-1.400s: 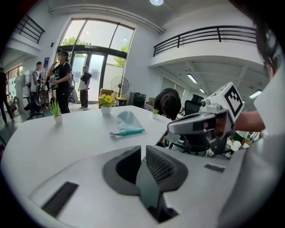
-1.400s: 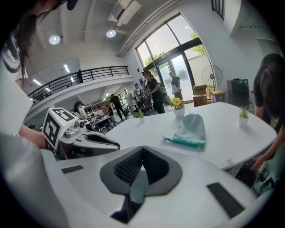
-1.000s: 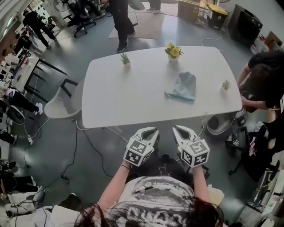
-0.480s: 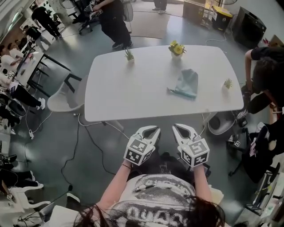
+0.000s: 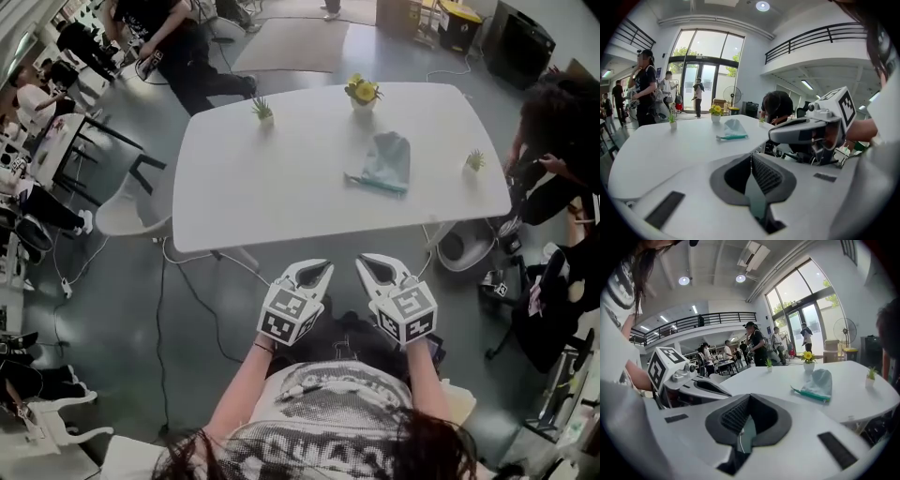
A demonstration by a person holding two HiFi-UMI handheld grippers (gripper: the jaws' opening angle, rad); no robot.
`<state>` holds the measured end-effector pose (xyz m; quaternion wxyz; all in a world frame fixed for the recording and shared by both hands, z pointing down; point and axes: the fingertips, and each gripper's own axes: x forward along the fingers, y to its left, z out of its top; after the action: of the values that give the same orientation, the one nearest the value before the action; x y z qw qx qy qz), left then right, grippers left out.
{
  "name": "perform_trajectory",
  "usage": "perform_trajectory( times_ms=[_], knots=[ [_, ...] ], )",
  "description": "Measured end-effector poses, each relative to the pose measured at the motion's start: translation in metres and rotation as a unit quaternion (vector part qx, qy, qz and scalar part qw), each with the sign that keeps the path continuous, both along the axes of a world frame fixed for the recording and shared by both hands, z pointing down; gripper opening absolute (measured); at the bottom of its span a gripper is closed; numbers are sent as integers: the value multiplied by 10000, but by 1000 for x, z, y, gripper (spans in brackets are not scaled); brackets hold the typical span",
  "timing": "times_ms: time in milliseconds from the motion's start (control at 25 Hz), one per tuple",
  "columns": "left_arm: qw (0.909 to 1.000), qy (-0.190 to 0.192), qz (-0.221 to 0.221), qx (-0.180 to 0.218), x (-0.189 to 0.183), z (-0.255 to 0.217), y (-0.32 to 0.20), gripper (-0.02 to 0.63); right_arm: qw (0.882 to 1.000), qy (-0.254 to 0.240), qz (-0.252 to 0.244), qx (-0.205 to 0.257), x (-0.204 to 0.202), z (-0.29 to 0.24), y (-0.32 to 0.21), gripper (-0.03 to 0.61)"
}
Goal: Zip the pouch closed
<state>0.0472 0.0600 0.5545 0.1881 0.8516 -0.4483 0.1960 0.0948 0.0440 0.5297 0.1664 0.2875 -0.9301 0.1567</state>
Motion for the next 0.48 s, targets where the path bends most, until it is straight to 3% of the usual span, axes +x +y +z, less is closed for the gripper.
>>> perform_trajectory(
  times_ms=[480],
  knots=[
    [9999, -49, -148, -53, -7, 3, 4, 17, 9999, 40, -127, -43, -5, 3, 1, -11]
  ],
)
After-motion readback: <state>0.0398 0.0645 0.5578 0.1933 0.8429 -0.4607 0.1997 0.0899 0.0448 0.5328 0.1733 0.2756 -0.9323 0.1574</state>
